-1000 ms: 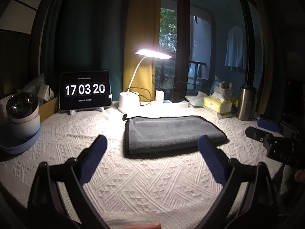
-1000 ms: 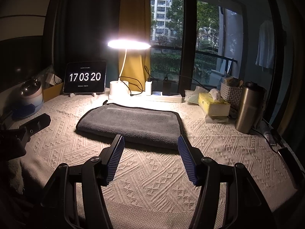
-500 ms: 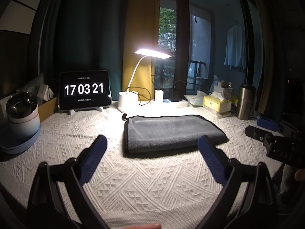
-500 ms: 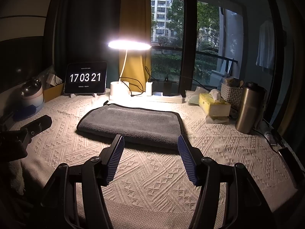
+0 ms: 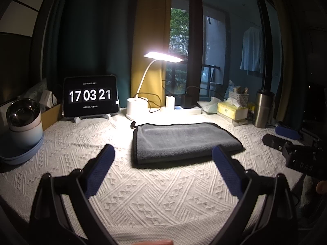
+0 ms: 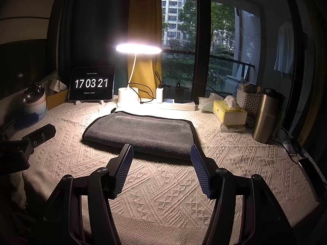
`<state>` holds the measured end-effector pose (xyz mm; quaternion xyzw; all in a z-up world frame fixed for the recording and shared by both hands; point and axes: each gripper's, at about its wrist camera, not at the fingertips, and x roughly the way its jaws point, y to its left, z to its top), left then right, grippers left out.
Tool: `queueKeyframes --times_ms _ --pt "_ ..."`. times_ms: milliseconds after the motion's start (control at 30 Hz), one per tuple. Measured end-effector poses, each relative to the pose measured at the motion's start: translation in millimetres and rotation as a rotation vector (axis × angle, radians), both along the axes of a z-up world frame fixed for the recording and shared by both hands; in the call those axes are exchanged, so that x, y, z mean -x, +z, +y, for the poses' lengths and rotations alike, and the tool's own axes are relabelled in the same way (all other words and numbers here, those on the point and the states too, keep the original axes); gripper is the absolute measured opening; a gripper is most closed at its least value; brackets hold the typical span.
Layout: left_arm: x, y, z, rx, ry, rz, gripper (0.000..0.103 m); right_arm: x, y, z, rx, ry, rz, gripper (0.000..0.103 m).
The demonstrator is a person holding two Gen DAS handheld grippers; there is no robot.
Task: Fold towel
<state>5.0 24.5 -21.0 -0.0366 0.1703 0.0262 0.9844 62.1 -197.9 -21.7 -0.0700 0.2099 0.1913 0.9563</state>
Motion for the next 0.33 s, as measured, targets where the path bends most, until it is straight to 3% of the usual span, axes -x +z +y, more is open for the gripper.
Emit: queueKeyframes --times_ms 333 --pt "3.9 1.1 -1.9 0.008 -0.007 -0.012 0.097 -0.1 -0.1 0.2 -0.001 0.001 -0.001 0.062"
